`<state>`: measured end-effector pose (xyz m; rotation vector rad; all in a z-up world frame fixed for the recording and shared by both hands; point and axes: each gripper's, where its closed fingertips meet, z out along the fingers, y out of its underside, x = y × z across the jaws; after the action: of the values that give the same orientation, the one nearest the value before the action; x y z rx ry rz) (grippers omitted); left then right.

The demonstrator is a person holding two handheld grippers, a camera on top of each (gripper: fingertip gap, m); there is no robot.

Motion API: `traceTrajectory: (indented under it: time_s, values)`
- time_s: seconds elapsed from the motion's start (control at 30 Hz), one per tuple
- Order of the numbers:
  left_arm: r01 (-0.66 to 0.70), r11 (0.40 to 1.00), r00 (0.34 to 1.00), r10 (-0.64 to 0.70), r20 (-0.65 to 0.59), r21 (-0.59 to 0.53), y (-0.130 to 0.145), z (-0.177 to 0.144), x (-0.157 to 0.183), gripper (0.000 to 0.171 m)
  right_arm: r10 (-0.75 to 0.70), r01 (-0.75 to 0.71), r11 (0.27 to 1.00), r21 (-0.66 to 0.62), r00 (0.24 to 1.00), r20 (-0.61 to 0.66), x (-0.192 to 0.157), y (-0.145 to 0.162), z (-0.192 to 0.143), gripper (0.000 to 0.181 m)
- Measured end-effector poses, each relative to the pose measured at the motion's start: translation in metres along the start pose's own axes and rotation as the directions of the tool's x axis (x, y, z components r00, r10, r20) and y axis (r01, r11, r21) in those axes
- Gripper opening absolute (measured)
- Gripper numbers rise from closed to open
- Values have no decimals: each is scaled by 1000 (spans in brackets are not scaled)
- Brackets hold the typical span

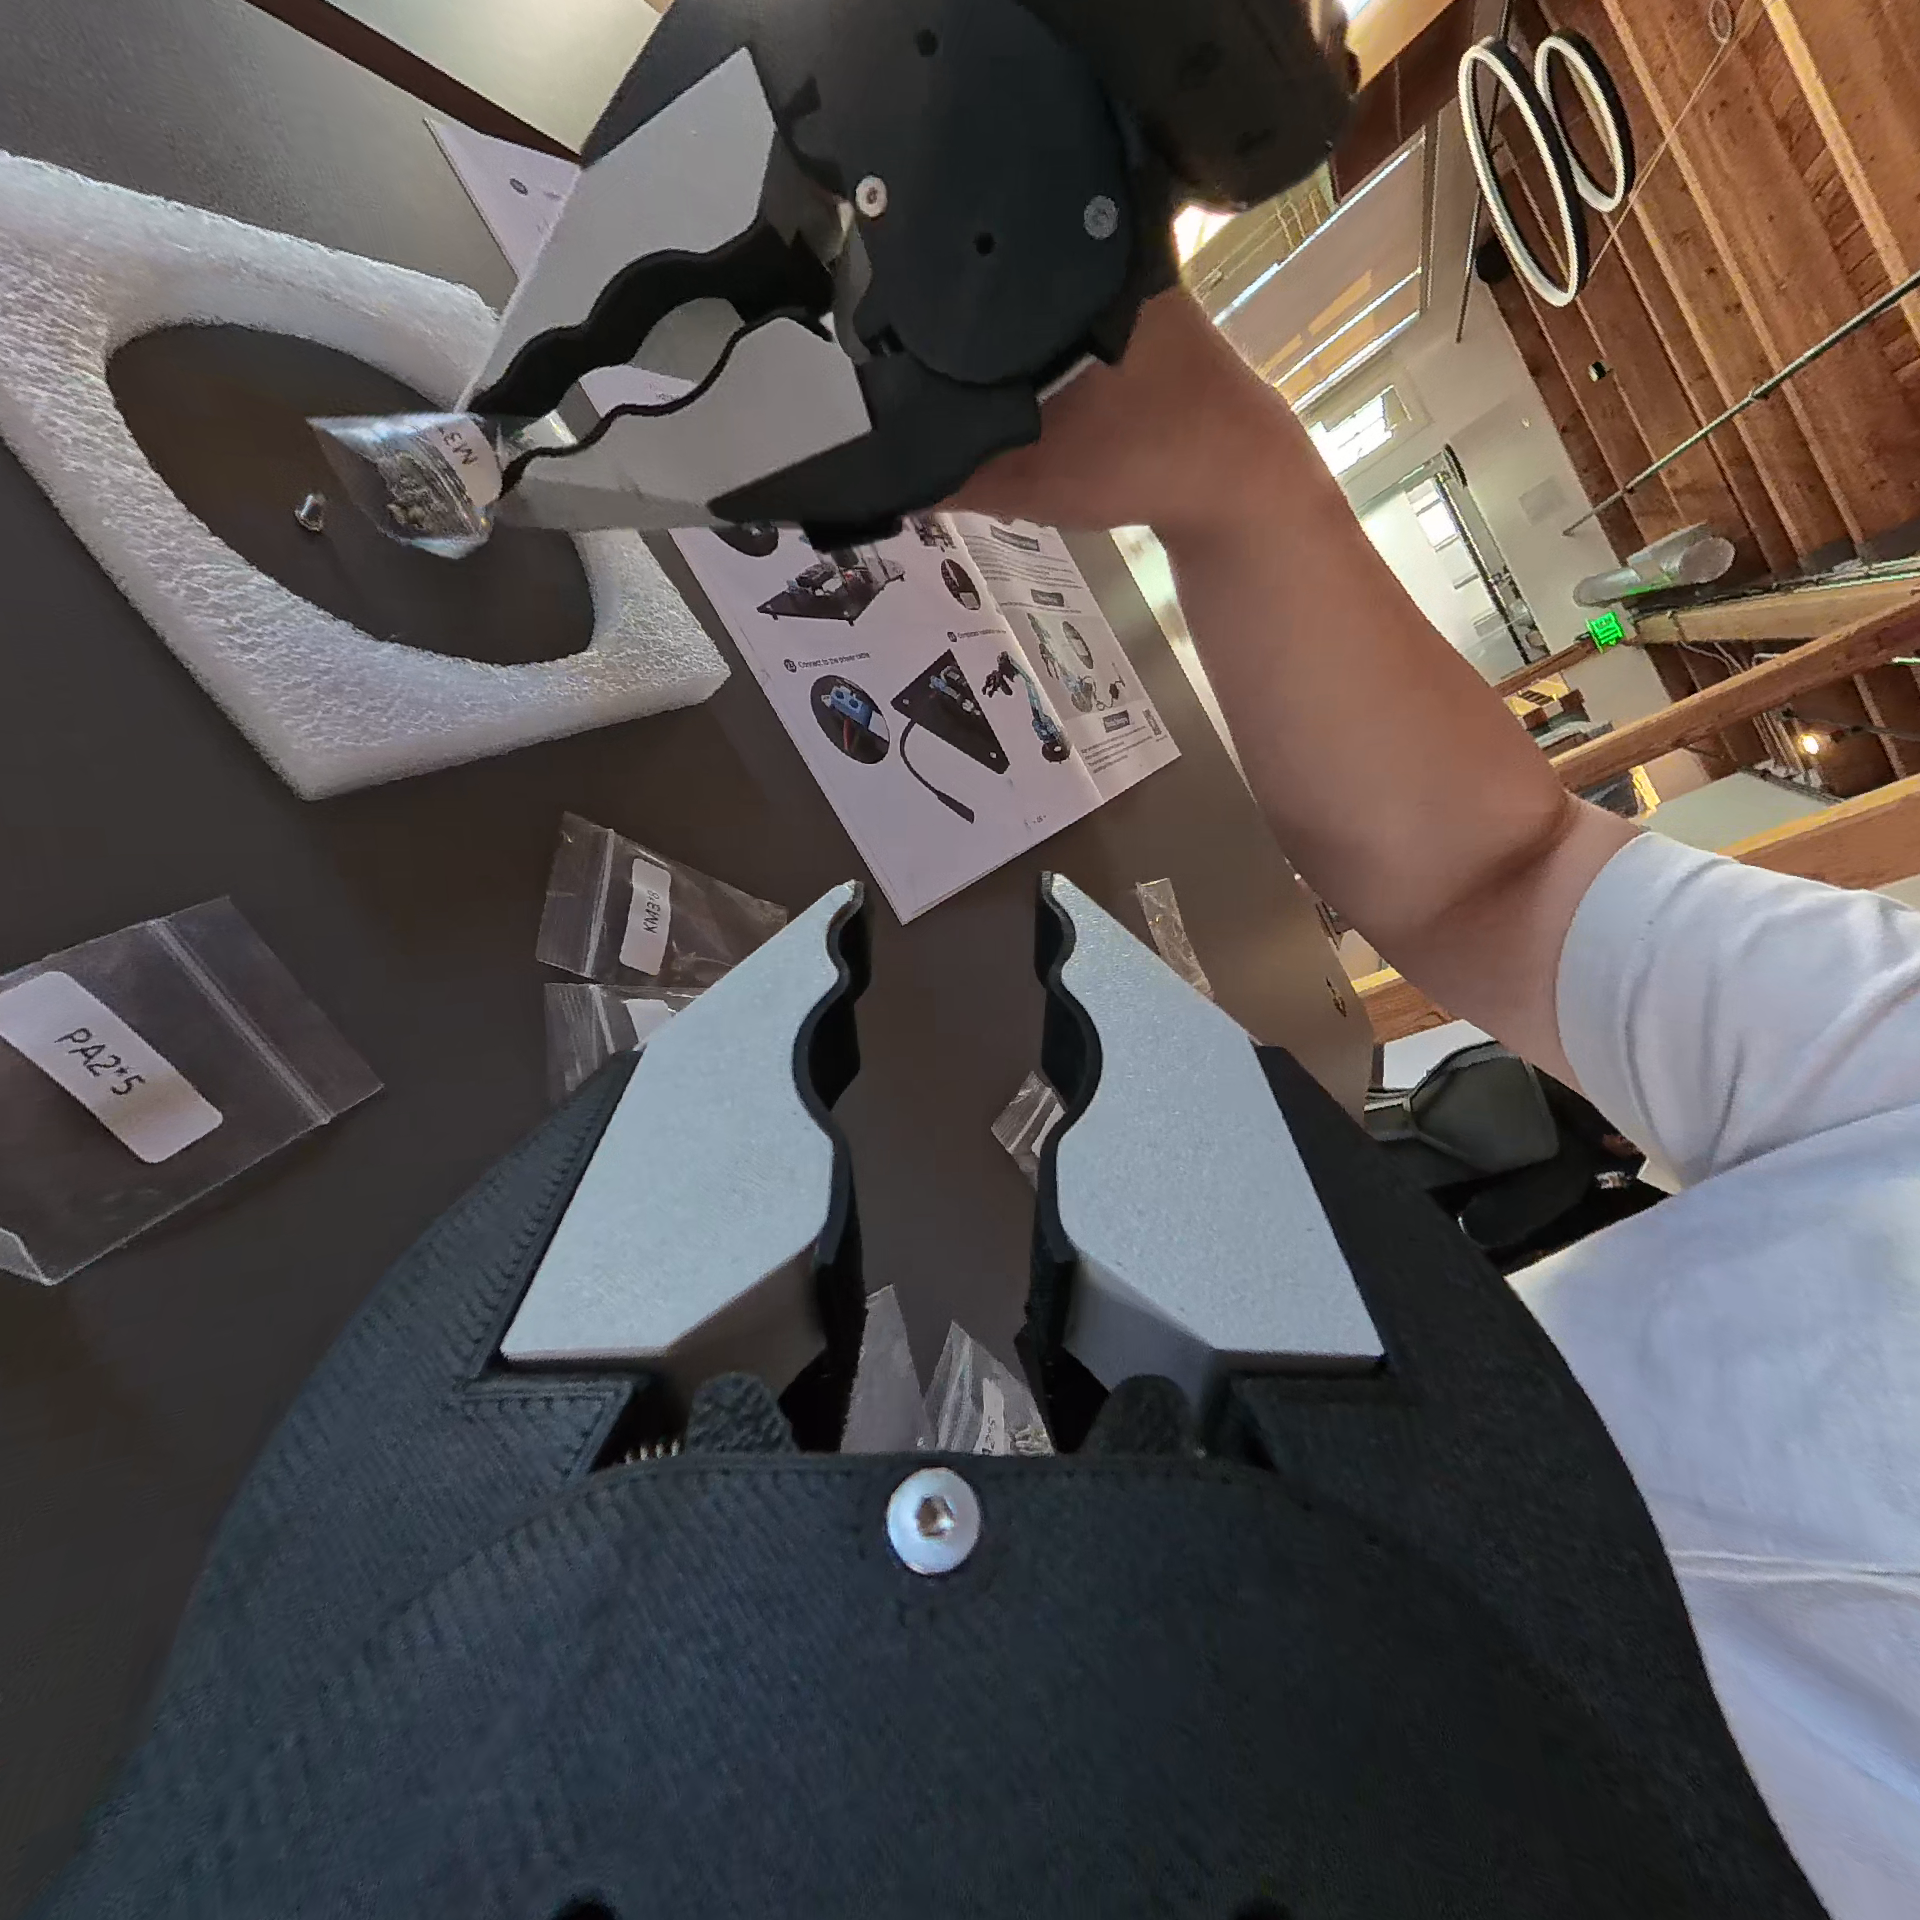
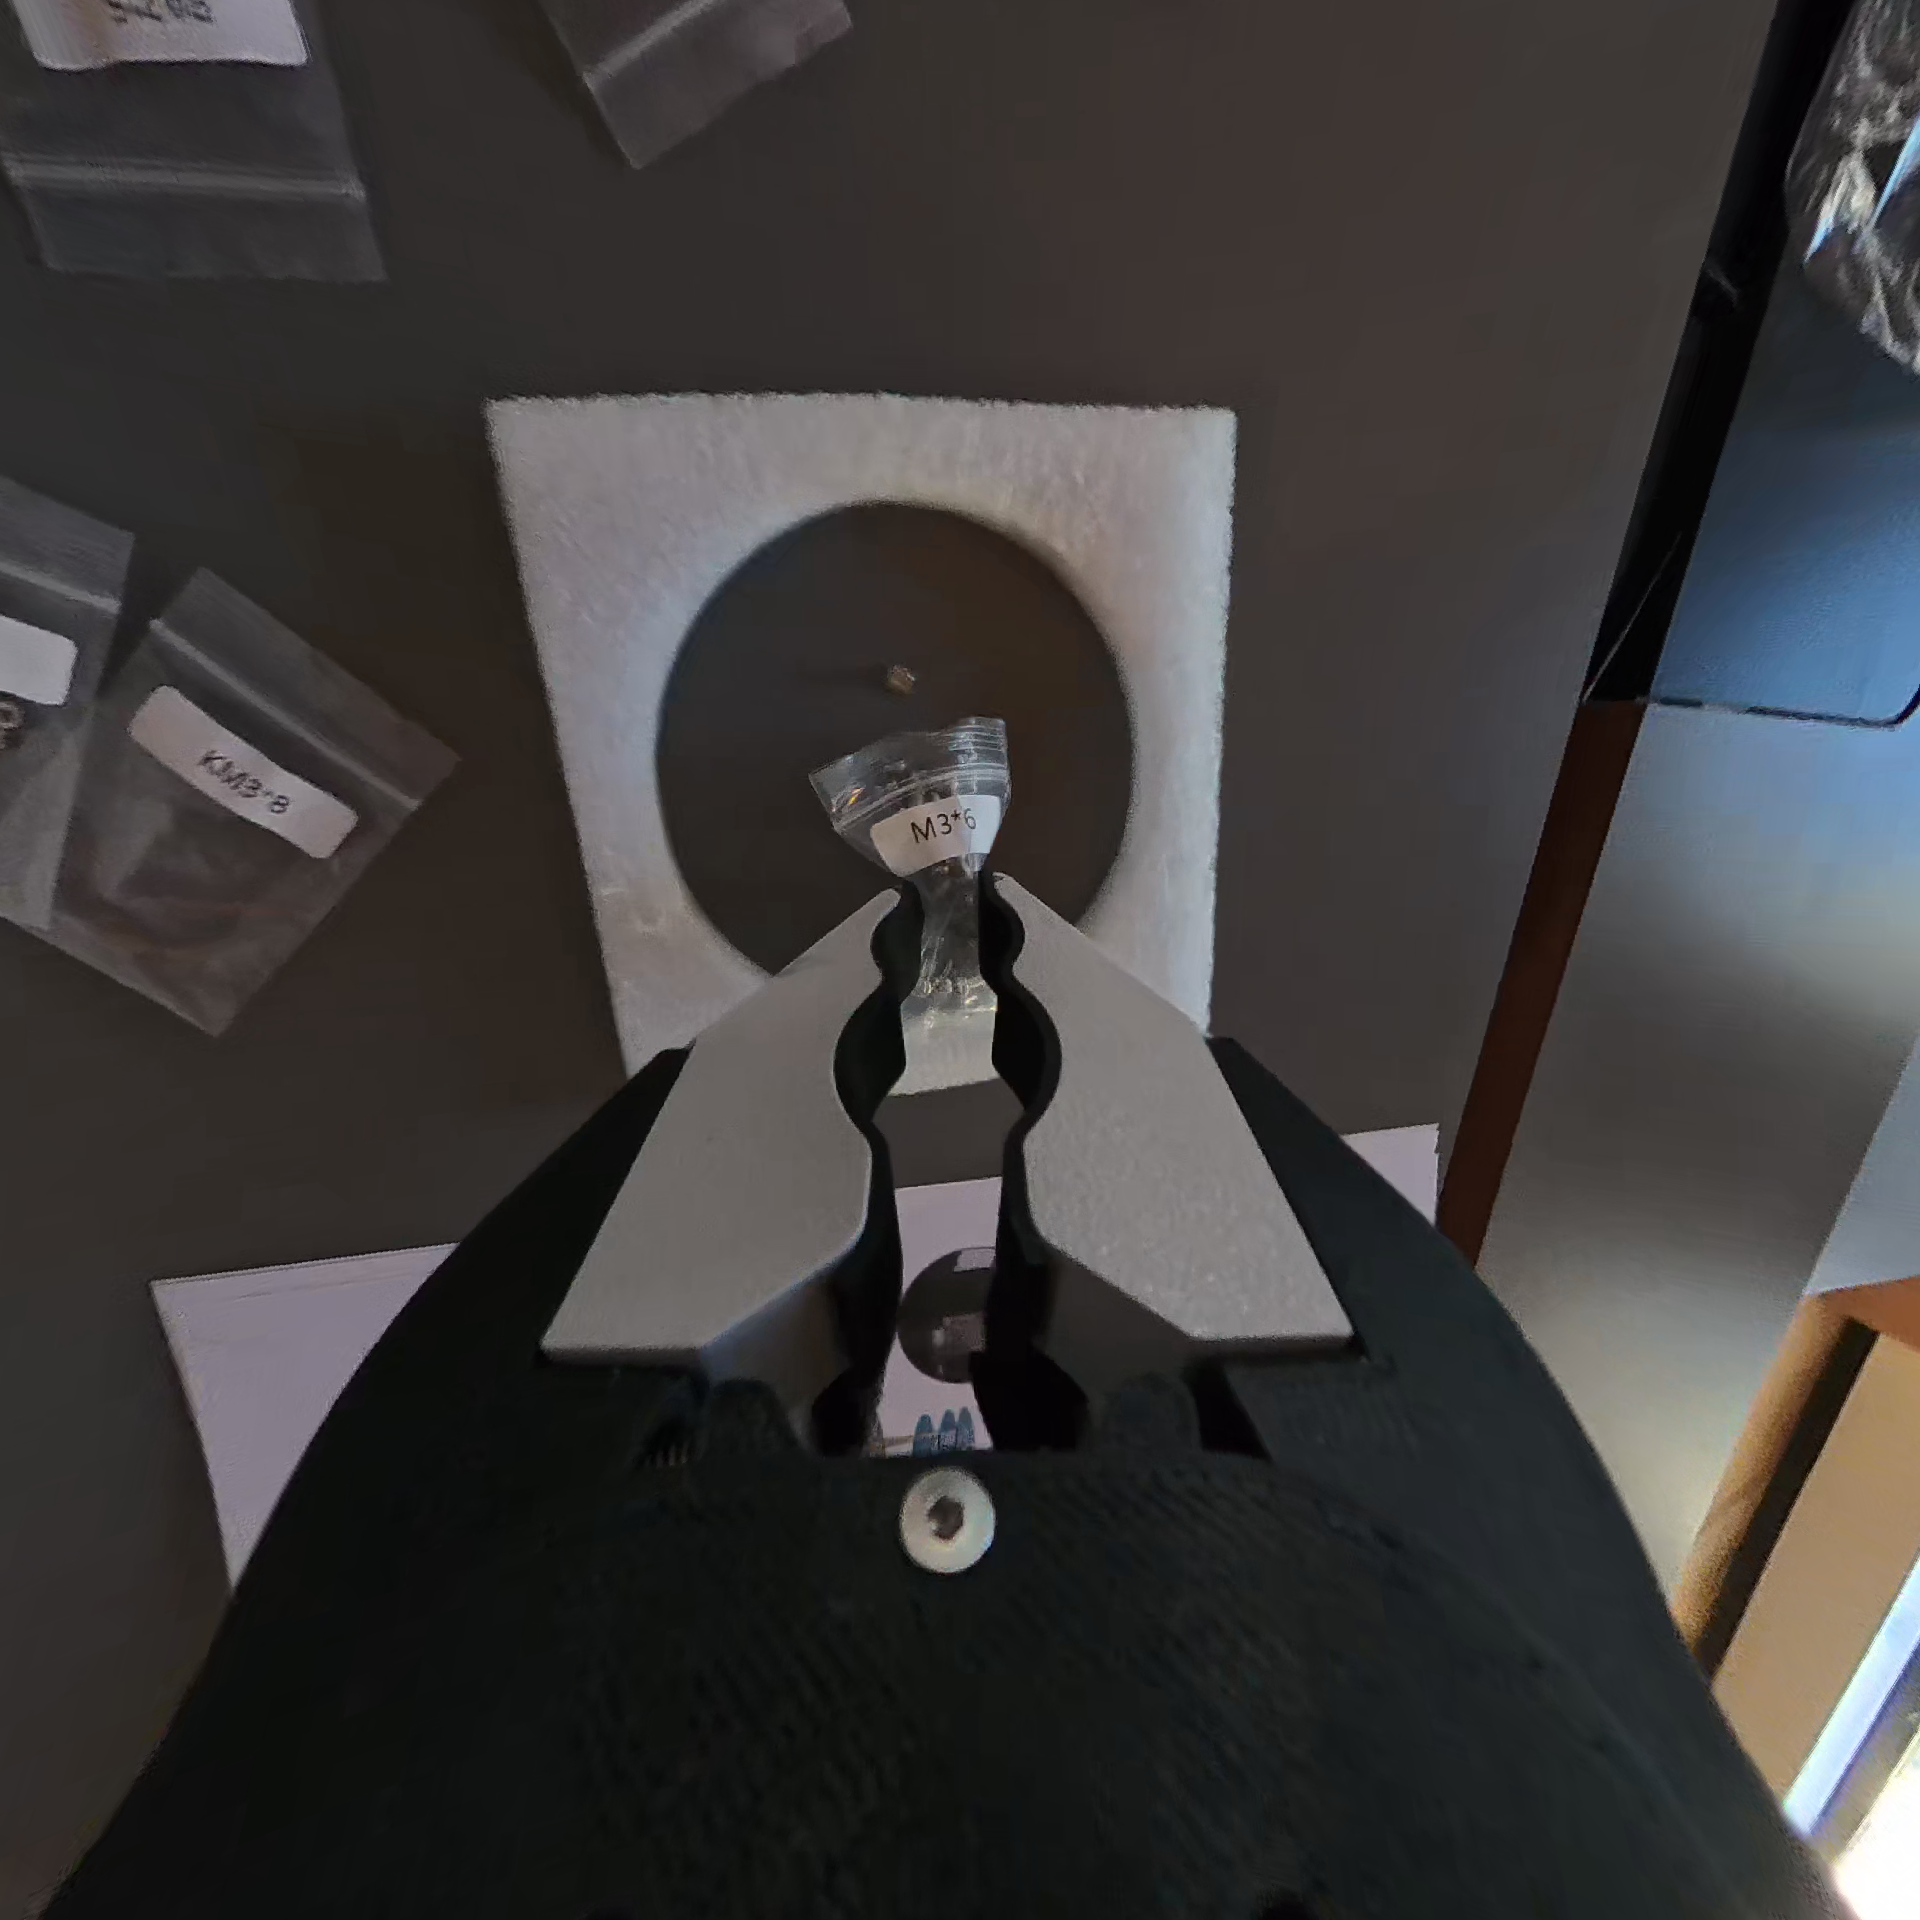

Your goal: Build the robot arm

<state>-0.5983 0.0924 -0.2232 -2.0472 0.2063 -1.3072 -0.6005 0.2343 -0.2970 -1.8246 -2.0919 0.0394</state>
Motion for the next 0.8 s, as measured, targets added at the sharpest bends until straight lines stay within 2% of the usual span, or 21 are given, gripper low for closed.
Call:
traceTrajectory:
  time_s: [0.07, 0.17, 0.23, 0.5, 0.57, 0.67, 0.73, 0.8]
  values:
    - [0, 1000, 1000, 0, -2, 0, 0, 0, 1, 29, 55, -54, 998, -25, 998, 22, 1, 5, 1, 9]
    - [-2, 1000, 1000, 2, -1, 0, 0, 0, 1, 29, 4, -4, 1000, -2, 1000, 9, -2, -1, -1, 8]
    - [0, 1000, 1000, 0, -3, 0, 0, 0, 1, 29, 47, -46, 999, -22, 999, 27, -1, 5, 1, 9]
    - [0, 1000, 1000, 0, -6, -2, 1, 0, 2, 29, 17, -17, 1000, -17, 1000, 1, 1, 6, 0, 8]
    - [1, 1000, 1000, -1, -8, -1, 0, 0, 2, 29, 66, -66, 998, -23, 998, 15, 3, 9, 0, 8]
    - [-1, 1000, 1000, 1, -7, -3, 1, 0, 2, 29, 18, -18, 1000, 1, 1000, -2, 1, 3, -5, 7]
    - [0, 1000, 1000, 0, -9, -1, 0, 0, 2, 29, 57, -57, 998, -27, 998, 6, 4, 9, -3, 8]
    - [0, 1000, 1000, 0, -9, -3, 1, 1, 3, 30, 35, -35, 999, -8, 999, 7, 0, 6, -7, 7]
